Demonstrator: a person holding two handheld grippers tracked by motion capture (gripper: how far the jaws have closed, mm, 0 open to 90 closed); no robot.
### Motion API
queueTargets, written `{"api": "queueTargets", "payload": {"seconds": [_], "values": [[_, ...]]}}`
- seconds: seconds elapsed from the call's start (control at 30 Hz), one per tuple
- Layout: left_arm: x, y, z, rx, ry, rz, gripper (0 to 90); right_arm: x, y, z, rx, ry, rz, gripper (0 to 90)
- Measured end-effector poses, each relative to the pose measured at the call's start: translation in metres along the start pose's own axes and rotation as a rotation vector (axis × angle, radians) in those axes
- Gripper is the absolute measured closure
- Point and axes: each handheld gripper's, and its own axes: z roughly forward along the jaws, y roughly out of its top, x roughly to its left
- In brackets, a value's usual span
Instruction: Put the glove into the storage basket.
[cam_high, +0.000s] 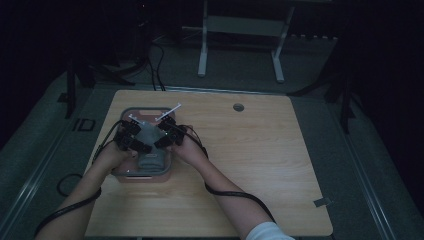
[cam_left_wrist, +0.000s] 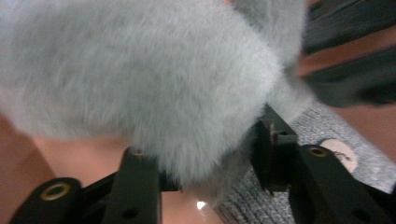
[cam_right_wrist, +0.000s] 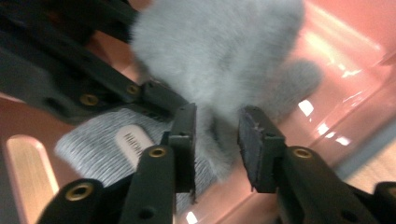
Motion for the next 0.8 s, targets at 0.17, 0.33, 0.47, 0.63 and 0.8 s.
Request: {"api": "queueTargets", "payload": {"seconds": [0.17, 0.33, 0.47, 0.63, 0.8], "values": [[0.000, -0.001, -0.005, -0.043, 0.025, -0.008, 43.0, -0.005, -0.002, -0.017, -0.041, 0.028, -0.015, 55.4], [0.001, -0.007, -0.022, -0.136, 0.012, -0.011, 26.0, -0.006, -0.004, -0.031, -0.081, 0.047, -0.059, 41.3], [-0.005, -0.014, -0.036, -0.237, -0.008, -0.020, 19.7, -0.008, -0.007, -0.041, -0.097, 0.058, -0.079, 30.9], [-0.021, -0.025, -0.051, -0.333, -0.029, 0.015, 14.8, -0.010, -0.015, -0.052, -0.088, 0.102, -0.108, 21.5], [-0.038, -0.032, -0.059, -0.382, -0.047, 0.049, 14.8, -0.011, -0.025, -0.059, -0.093, 0.104, -0.130, 20.4]]}}
